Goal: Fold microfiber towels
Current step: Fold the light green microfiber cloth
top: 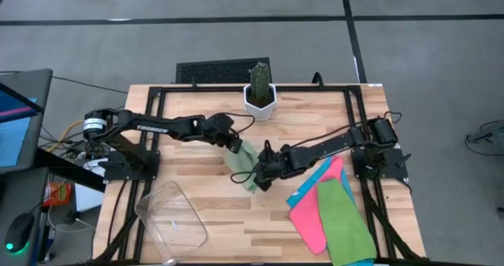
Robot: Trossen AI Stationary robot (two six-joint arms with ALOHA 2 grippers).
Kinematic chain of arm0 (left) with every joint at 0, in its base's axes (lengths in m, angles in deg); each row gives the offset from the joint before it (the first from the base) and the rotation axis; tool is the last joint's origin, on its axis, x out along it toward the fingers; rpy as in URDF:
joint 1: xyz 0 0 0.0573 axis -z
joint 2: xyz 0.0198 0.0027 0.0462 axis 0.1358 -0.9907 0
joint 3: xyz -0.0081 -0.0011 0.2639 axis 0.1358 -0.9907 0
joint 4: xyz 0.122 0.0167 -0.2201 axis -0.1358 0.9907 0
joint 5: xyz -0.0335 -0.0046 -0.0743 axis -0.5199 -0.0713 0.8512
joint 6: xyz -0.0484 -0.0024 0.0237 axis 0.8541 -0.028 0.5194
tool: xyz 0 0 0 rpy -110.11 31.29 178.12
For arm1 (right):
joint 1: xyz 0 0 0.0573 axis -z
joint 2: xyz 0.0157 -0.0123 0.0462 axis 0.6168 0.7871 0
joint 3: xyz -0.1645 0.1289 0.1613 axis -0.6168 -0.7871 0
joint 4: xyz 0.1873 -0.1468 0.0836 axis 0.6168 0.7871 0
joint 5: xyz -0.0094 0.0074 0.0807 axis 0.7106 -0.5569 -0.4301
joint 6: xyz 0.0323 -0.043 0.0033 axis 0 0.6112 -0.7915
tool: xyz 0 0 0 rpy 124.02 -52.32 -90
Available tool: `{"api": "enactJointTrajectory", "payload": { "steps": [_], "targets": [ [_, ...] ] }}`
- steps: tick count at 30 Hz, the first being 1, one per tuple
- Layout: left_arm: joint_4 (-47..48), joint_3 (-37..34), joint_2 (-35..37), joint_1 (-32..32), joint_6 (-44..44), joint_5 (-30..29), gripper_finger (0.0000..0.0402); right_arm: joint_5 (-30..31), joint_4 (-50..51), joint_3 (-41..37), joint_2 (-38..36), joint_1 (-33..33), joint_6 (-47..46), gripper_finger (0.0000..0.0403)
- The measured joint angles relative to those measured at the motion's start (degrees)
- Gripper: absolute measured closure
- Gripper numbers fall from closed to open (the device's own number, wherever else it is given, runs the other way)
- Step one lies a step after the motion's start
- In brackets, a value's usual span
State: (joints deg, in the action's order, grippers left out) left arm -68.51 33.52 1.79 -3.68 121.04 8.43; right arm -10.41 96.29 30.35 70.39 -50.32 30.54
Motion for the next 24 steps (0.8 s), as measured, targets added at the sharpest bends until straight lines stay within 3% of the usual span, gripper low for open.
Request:
{"api": "enactJointTrajectory", "payload": {
  "steps": [17,24],
  "targets": [
    [-4.2,0.0,0.01,0.4,1.11,-4.06,0.0396,2.78,0.69,0.0,-5.18,-0.52,0.61,0.0186],
    [-10.8,-0.02,-5.3,1.96,1.43,-2.16,0.0348,2.77,-1.18,0.0,-5.18,-0.95,0.61,0.0186]
  ]
}}
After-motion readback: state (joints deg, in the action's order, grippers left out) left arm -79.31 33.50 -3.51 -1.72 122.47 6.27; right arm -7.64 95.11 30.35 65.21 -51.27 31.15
